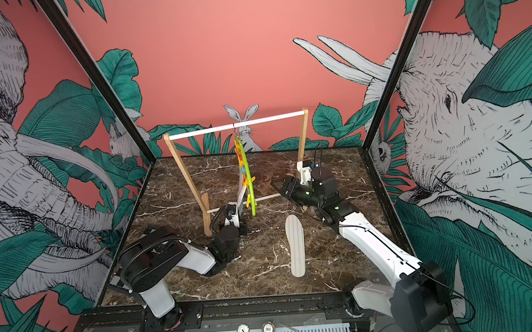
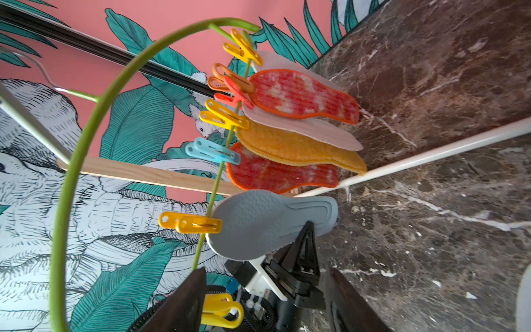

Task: Take the shoe insoles off the hanger
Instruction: Remove the insole from the hanger.

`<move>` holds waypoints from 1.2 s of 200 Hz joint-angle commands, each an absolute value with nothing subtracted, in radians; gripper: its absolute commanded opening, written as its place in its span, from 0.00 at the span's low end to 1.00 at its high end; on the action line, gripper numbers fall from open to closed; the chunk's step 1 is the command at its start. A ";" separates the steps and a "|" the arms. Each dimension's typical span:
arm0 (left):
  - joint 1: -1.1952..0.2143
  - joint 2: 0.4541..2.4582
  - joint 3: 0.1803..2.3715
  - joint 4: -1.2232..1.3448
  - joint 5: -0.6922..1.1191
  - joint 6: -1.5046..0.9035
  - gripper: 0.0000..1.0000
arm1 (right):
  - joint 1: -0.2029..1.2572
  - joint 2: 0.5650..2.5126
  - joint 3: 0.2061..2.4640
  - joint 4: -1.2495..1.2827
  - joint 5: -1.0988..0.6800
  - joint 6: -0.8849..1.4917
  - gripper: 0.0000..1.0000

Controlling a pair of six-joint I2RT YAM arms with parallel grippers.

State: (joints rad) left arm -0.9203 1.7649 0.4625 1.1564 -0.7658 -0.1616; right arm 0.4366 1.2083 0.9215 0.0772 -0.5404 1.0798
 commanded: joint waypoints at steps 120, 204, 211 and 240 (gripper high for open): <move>-0.914 1.701 0.464 1.100 -0.879 -0.180 0.00 | 0.549 1.370 1.124 0.196 -0.516 1.148 0.68; -0.904 1.695 0.474 1.091 -0.871 -0.174 0.00 | 0.577 1.432 1.190 0.155 -0.492 1.116 0.68; -0.905 1.695 0.476 1.090 -0.870 -0.175 0.00 | 0.577 1.436 1.195 0.148 -0.488 1.110 0.67; -0.903 1.696 0.480 1.089 -0.871 -0.173 0.00 | 0.583 1.452 1.209 0.134 -0.488 1.108 0.57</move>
